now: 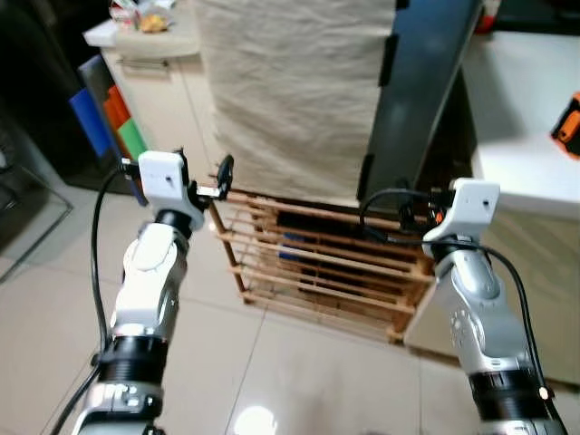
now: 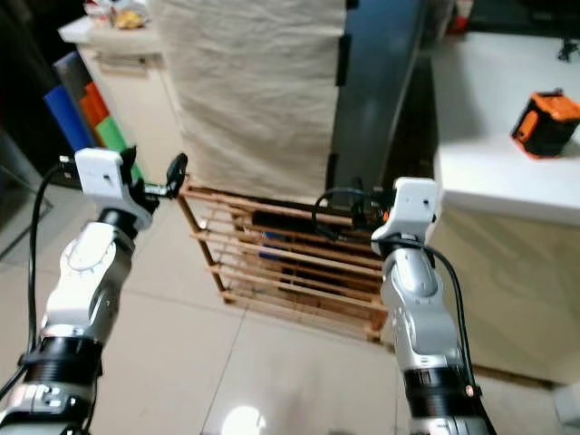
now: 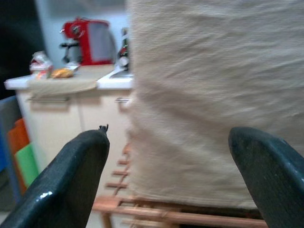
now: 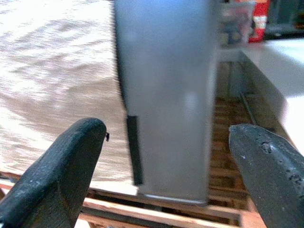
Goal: Restocking fridge
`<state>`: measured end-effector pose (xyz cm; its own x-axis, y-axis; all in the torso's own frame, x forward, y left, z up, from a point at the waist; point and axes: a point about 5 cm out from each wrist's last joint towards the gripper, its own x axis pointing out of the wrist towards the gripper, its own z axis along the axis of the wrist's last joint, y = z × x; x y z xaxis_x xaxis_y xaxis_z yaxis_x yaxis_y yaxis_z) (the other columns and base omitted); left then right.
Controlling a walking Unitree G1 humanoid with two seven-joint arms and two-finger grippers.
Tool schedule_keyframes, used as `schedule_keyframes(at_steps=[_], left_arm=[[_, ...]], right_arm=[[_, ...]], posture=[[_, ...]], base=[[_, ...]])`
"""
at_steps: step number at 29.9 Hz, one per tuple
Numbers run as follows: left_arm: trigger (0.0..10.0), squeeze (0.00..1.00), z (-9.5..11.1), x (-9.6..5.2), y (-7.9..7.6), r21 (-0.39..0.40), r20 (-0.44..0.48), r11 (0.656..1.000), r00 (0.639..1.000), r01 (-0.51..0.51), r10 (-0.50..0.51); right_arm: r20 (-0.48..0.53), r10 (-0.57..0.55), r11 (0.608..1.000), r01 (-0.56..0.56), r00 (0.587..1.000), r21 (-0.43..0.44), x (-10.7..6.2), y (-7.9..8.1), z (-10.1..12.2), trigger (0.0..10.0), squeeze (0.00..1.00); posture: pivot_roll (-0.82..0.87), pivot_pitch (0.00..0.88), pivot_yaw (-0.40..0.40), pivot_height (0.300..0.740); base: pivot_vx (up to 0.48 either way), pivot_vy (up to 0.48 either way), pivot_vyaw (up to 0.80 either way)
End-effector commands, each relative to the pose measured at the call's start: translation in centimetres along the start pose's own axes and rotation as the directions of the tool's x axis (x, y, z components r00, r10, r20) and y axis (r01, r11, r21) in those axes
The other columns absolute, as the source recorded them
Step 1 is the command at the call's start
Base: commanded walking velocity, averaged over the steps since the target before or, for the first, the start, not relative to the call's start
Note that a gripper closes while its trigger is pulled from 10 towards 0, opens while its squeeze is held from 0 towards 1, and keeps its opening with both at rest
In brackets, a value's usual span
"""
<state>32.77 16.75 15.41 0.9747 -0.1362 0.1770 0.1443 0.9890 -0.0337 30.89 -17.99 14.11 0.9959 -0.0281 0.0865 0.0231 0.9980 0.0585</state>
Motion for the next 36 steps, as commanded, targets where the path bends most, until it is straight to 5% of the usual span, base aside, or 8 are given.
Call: schedule_keyframes(at_steps=[1, 9, 14, 23, 36], left_arm=[[10.0, 0.0, 0.1, -0.3, 0.6, 0.012, -0.019, 1.0, 0.999, -0.029, 0.029], [10.0, 0.0, 0.0, -0.6, 0.1, 0.017, -0.079, 1.0, 0.997, -0.008, 0.01], [10.0, 0.0, 0.2, -0.6, -0.8, -0.066, -0.081, 0.997, 0.995, 0.048, -0.053], [10.0, 0.0, 0.1, -0.5, -0.7, -0.062, -0.103, 0.997, 0.994, 0.042, -0.048], [10.0, 0.0, 0.3, 0.3, -0.1, -0.02, -0.101, 0.998, 0.993, 0.063, -0.064]], right_arm=[[-0.002, 0.009, 1.0, -0.009, 1.0, 0.006, 0.0, 0.4, -0.2, 10.0, 0.0], [-0.01, 0.01, 1.0, -0.01, 1.0, -0.001, -0.1, 0.4, -0.8, 10.0, 0.0], [-0.033, 0.004, 1.0, -0.004, 0.999, -0.007, -0.2, 0.2, -1.1, 10.0, 0.0], [-0.039, -0.002, 1.0, 0.002, 0.999, -0.002, -0.4, -0.2, -1.5, 10.0, 0.0], [-0.062, -0.123, 0.991, 0.119, 0.99, -0.059, -2.3, -4.2, -2.2, 10.0, 0.0]], posture=[[-0.12, 0.0, 0.07, 0.74], [-0.13, 0.0, 0.081, 0.74], [-0.14, 0.0, 0.082, 0.74], [-0.14, 0.0, 0.078, 0.74], [-0.16, 0.0, 0.091, 0.74]], base=[[0.382, 0.289, 0.0], [0.331, 0.342, 0.0], [0.0, 0.467, 0.0], [0.0, 0.465, -0.7], [0.0, 0.478, -0.69]])
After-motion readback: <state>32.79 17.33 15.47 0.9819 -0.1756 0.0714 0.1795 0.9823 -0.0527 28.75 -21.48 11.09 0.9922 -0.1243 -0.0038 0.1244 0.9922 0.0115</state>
